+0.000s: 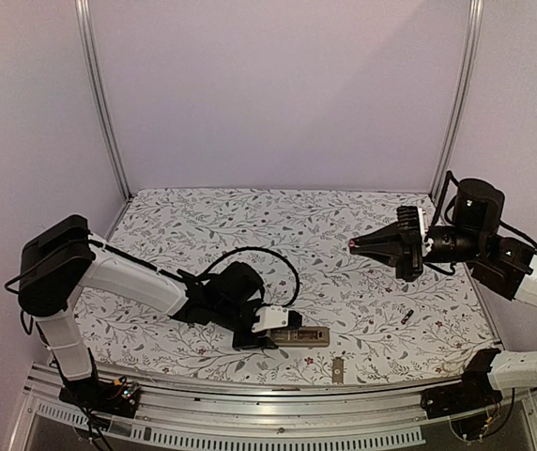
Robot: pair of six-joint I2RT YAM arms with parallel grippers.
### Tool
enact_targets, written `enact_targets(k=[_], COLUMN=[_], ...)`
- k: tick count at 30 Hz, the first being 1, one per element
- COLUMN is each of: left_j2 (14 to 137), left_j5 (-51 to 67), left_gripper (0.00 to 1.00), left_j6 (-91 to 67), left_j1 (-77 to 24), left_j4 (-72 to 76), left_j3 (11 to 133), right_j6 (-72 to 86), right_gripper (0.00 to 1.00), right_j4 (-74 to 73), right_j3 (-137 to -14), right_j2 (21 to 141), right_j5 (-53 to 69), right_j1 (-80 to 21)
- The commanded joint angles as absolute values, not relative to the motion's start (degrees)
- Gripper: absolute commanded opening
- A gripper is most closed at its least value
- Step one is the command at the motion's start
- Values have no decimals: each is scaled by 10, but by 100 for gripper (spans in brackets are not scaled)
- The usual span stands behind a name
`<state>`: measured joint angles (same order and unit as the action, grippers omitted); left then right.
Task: Load the batteries into the remote control
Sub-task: Pass from the right arm to the left
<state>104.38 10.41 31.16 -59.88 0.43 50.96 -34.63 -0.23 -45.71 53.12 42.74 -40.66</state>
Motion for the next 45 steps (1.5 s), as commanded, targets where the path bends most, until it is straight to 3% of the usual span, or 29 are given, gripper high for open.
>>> enact_targets(k=[1,13,22,38,42,45], left_j2=[1073,1071,1073,1071,1072,1070], left_j5=[119,117,116,113,117,118], left_gripper=[0,0,0,0,4,0], left_j6=[306,308,308,312,313,312], left_j1=[-589,-590,-591,-595,-593,-594], left_j4=[-42,-41,-43,-41,-41,-42], left_j3=[507,504,506,504,505,505], right_j6=[-312,-58,65,41,11,-15], right_gripper=[0,0,0,0,0,0], right_j4=[-6,-94,-77,-68,-84,-100], right_j3=[-489,-625,-654,-617,-585,-571], right_j2=[544,642,656,644,648,660], right_j5=[399,303,271,292,291,296], right_j1=[-411,-394,-381,-380,-380,-380])
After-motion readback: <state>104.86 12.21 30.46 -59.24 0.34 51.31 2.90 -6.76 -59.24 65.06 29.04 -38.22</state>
